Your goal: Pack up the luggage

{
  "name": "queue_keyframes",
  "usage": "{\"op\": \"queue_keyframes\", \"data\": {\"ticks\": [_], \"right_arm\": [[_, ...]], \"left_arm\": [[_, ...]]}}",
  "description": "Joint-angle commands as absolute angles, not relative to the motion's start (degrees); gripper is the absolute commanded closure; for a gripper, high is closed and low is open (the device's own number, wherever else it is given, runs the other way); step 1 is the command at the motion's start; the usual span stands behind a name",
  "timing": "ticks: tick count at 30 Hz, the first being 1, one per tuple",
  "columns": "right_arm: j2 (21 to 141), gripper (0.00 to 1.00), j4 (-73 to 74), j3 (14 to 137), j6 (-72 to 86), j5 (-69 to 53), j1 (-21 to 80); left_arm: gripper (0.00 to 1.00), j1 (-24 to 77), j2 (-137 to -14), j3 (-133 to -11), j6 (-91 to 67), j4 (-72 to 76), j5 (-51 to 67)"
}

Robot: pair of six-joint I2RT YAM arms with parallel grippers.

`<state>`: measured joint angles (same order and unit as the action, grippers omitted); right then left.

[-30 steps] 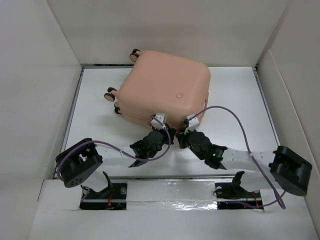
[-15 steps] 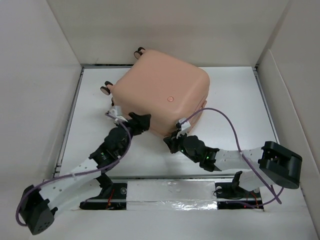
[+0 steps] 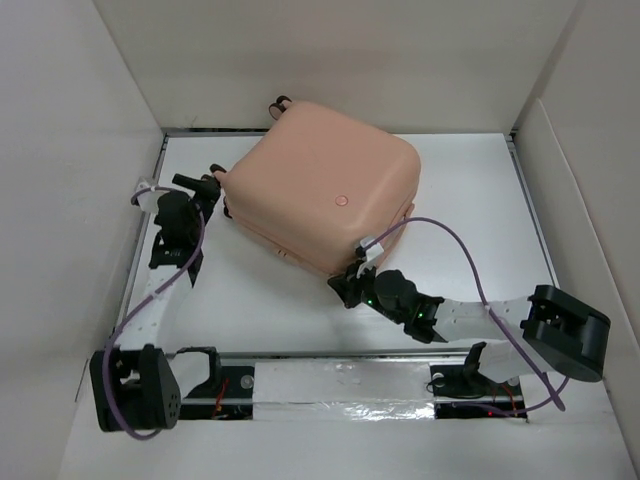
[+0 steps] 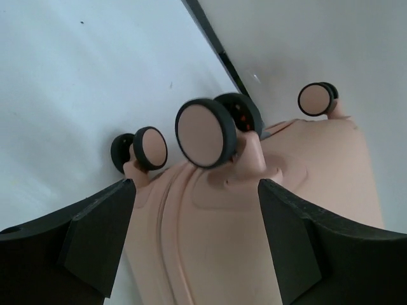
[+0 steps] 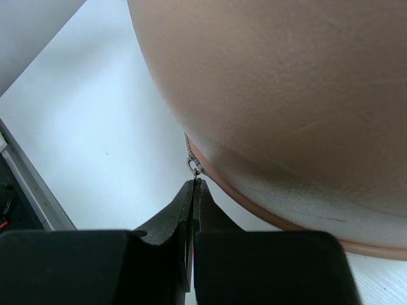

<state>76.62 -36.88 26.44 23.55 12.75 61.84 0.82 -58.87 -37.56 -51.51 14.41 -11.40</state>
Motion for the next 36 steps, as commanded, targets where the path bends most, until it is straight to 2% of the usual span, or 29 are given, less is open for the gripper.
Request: {"op": "queue_keyframes", "data": {"ticks": [1, 10, 15, 21, 26, 27, 30, 33, 34, 35, 36], "right_arm": [[74.45, 1.0, -39.46, 25.14, 22.94, 8.09, 62.49], [73.3, 1.0, -39.37, 24.43, 21.98, 6.68, 61.96], [73.48, 1.0, -39.46, 24.96, 21.45, 5.89, 61.96], [73.39, 1.0, -38.85, 24.79, 21.8, 6.68, 61.96], [73.3, 1.0, -38.32, 24.52, 22.06, 7.03, 61.96], [72.95, 1.0, -38.06, 24.43, 22.06, 7.12, 61.44], [72.07, 1.0, -37.27, 24.0, 22.06, 6.95, 60.91], [70.58, 1.0, -36.48, 23.21, 21.97, 6.59, 59.68], [70.23, 1.0, -36.21, 22.94, 21.89, 6.42, 58.37], [69.35, 1.0, -36.04, 22.5, 21.8, 6.15, 57.84], [69.0, 1.0, -35.77, 22.24, 21.62, 5.63, 57.22]], "left_arm": [[0.24, -1.85, -64.16, -46.48, -51.95, 14.5, -2.73], [0.22, -2.37, -78.48, -58.43, -50.19, 12.31, -0.79], [0.22, -2.37, -82.7, -60.03, -49.92, 11.95, -0.53], [0.26, -2.9, -86.57, -61.78, -50.89, 14.06, 2.02], [0.34, -2.9, -89.91, -62.93, -52.47, 16.51, 3.43], [0.36, -2.9, -90.43, -62.93, -52.73, 17.05, 4.12], [0.52, -2.9, -91.84, -62.58, -53.7, 19.42, 5.35], [0.75, -2.9, -92.99, -62.05, -54.66, 21.61, 6.59], [0.93, -2.9, -92.99, -61.01, -54.84, 22.4, 6.94], [1.0, -2.9, -92.38, -59.95, -55.1, 24.94, 7.12], [1.0, -2.9, -91.68, -58.55, -55.72, 26.87, 7.29]]}}
